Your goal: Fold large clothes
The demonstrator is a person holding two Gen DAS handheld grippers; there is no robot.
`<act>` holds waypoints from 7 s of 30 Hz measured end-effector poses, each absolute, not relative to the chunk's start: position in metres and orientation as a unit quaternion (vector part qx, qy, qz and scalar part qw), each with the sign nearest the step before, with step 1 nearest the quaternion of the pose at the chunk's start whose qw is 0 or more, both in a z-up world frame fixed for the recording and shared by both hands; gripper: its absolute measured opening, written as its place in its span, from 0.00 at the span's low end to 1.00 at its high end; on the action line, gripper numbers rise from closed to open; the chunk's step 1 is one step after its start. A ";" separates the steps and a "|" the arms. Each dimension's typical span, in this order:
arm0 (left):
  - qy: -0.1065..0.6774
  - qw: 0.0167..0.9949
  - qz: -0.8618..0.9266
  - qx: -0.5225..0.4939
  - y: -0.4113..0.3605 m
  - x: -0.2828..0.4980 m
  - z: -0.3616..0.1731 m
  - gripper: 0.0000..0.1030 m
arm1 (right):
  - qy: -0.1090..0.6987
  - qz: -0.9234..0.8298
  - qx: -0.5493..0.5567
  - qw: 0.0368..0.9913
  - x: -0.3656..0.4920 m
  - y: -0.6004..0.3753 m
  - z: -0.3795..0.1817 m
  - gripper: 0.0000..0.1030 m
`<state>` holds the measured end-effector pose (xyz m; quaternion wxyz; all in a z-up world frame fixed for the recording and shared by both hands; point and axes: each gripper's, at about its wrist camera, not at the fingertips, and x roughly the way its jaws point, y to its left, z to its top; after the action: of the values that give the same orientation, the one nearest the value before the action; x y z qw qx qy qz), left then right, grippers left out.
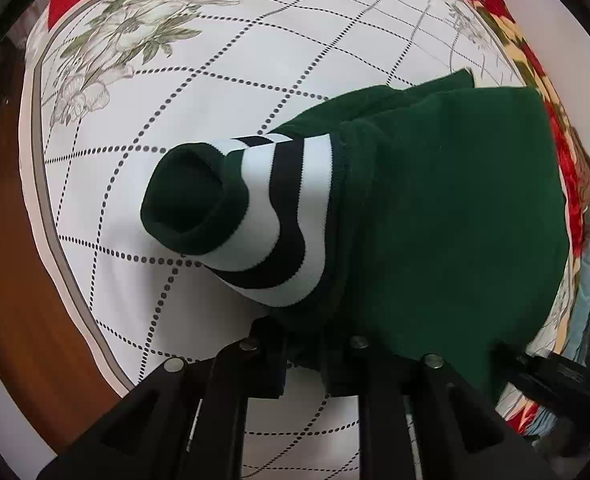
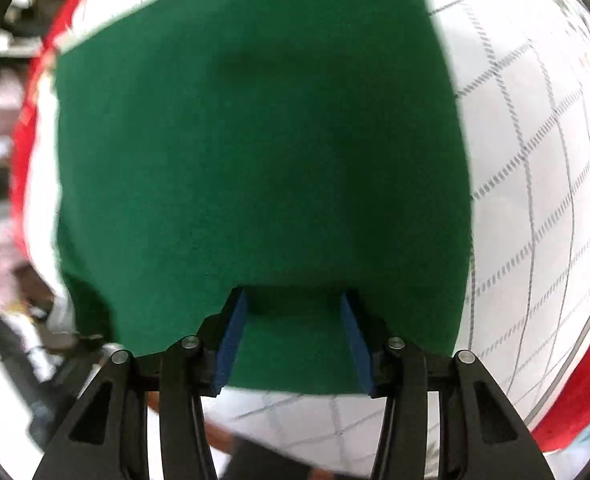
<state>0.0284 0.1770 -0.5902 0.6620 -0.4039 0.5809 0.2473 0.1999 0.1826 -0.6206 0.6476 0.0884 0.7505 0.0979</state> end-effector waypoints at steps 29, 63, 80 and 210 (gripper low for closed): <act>0.584 0.702 0.260 -0.315 0.186 0.046 -0.523 0.93 | 0.658 0.192 0.251 0.683 0.227 0.130 -0.563 0.71; 0.483 0.724 0.167 -0.463 0.189 0.091 -0.605 0.59 | 0.639 0.332 0.479 0.502 0.226 0.092 -0.707 0.84; 0.419 0.789 0.183 -0.411 0.203 0.113 -0.525 0.22 | 0.580 0.347 0.456 0.580 0.239 0.123 -0.615 0.30; 0.407 0.913 0.000 -0.027 0.064 0.132 -0.011 0.98 | 0.367 -0.185 0.053 0.910 -0.002 0.022 0.102 1.00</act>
<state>0.1323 0.0639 -0.0111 0.9131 -0.0273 0.4069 0.0002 -0.0022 0.0219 0.1025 0.9101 0.0535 0.3669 -0.1848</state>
